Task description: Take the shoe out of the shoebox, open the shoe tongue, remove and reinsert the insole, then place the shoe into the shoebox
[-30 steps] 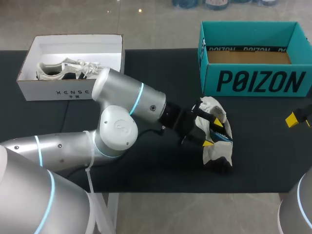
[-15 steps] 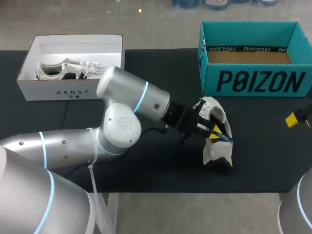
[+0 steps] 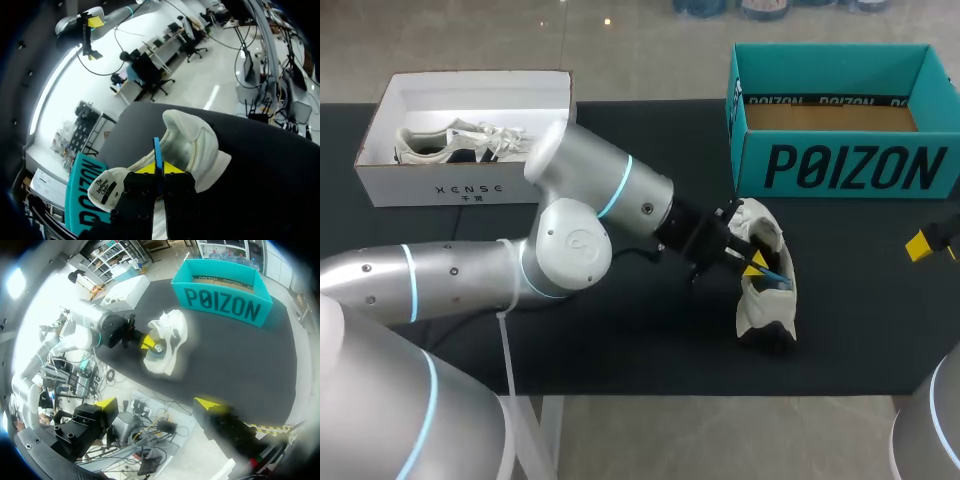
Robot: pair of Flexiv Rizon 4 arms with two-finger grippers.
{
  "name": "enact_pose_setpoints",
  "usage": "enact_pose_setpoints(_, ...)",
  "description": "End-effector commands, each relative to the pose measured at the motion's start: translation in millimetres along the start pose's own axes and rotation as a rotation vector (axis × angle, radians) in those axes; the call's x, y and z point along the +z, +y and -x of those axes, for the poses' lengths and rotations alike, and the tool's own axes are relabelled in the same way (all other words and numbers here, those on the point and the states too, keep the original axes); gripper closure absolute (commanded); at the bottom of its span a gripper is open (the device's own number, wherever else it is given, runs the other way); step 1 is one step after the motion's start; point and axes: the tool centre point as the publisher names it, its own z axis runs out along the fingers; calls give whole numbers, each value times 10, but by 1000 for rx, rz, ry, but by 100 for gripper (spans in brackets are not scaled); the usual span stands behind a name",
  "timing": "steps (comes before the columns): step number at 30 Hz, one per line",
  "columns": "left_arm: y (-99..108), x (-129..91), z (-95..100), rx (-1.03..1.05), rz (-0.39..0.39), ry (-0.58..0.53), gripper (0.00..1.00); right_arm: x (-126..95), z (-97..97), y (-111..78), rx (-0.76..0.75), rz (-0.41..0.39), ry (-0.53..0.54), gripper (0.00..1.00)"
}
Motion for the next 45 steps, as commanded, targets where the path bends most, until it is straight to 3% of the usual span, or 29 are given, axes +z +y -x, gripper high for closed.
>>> enact_pose_setpoints(1, 2, 39, -35, -20, -7, 14, 100, 12, 7, 17, 1, -4, -1, 0)
enact_pose_setpoints(7, -92, 179, -199, -56, -65, 32, 99, 12, 7, 17, 1, -4, -1, 0)
enact_pose_setpoints(8, -95, 178, -203, -60, -67, 31, 87, 12, 7, 17, 1, -4, -1, 0)
enact_pose_setpoints(9, -115, 150, -213, -63, -66, 27, 51, 12, 7, 17, 1, -4, -1, 0)
enact_pose_setpoints(10, -119, 127, -217, -62, -57, 28, 0, 12, 7, 17, 1, -4, -1, 0)
enact_pose_setpoints(18, -173, -158, -93, -47, -29, 16, 0, 12, 7, 17, 1, -4, -1, 0)
enact_pose_setpoints(24, -286, -285, 18, -39, -28, 98, 0, 12, 7, 17, 1, -4, -1, 0)
enact_pose_setpoints(31, -401, -298, 32, -104, 27, 320, 0, 12, 7, 17, 1, -4, -1, 0)
enact_pose_setpoints(34, -425, -260, -92, -187, 108, 501, 0, 12, 7, 17, 1, -4, -1, 0)
enact_pose_setpoints(36, -446, -261, -273, -323, 249, 708, 0, 12, 7, 17, 1, -4, -1, 0)
enact_pose_setpoints(45, -446, -261, -273, -323, 249, 708, 0, 12, 7, 17, 1, -4, -1, 0)
